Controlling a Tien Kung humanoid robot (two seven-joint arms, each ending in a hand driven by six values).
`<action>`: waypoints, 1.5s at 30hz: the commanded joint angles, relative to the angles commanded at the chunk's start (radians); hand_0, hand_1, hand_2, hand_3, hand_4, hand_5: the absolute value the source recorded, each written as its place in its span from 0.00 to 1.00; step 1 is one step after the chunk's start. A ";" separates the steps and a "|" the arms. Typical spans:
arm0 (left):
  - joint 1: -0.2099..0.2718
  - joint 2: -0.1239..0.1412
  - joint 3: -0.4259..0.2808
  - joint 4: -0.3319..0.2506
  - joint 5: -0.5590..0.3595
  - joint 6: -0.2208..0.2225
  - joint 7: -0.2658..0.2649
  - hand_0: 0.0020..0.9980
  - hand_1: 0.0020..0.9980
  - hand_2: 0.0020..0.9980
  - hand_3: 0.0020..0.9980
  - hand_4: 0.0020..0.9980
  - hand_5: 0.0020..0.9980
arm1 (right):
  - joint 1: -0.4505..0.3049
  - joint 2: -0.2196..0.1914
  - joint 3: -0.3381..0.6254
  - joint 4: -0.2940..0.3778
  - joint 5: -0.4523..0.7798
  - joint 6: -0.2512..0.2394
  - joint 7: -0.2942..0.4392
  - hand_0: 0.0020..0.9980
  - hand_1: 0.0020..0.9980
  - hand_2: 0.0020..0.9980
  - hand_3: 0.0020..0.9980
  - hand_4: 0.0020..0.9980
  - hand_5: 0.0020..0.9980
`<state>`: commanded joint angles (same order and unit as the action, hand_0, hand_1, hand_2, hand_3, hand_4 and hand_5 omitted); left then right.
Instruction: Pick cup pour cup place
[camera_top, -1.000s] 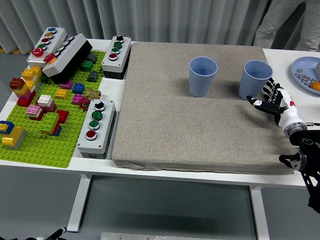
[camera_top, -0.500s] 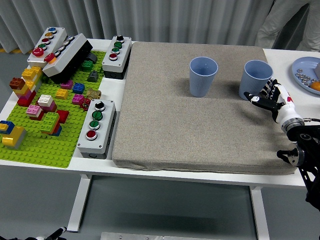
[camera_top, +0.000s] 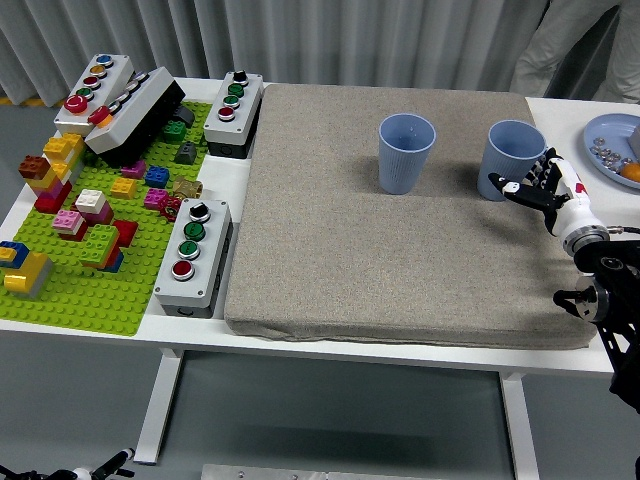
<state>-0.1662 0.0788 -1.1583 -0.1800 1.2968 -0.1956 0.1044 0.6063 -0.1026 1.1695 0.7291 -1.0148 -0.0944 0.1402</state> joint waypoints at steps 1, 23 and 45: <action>-0.001 0.000 -0.001 0.000 0.001 0.000 0.000 0.84 0.84 0.91 0.80 0.60 1.00 | 0.001 0.001 0.000 -0.001 0.000 0.000 0.000 1.00 0.96 1.00 1.00 0.82 0.20; -0.011 -0.004 -0.006 0.000 0.008 0.002 0.001 0.84 0.84 0.91 0.80 0.61 1.00 | 0.011 0.018 0.032 -0.019 -0.008 0.004 0.006 1.00 0.96 1.00 1.00 0.82 0.19; -0.017 -0.006 0.003 0.000 0.008 0.001 0.002 0.84 0.84 0.91 0.80 0.60 1.00 | 0.018 0.035 0.040 -0.058 0.011 0.021 0.030 1.00 0.96 1.00 1.00 0.81 0.19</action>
<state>-0.1833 0.0725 -1.1551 -0.1800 1.3048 -0.1943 0.1060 0.6247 -0.0680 1.2091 0.6708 -1.0033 -0.0733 0.1700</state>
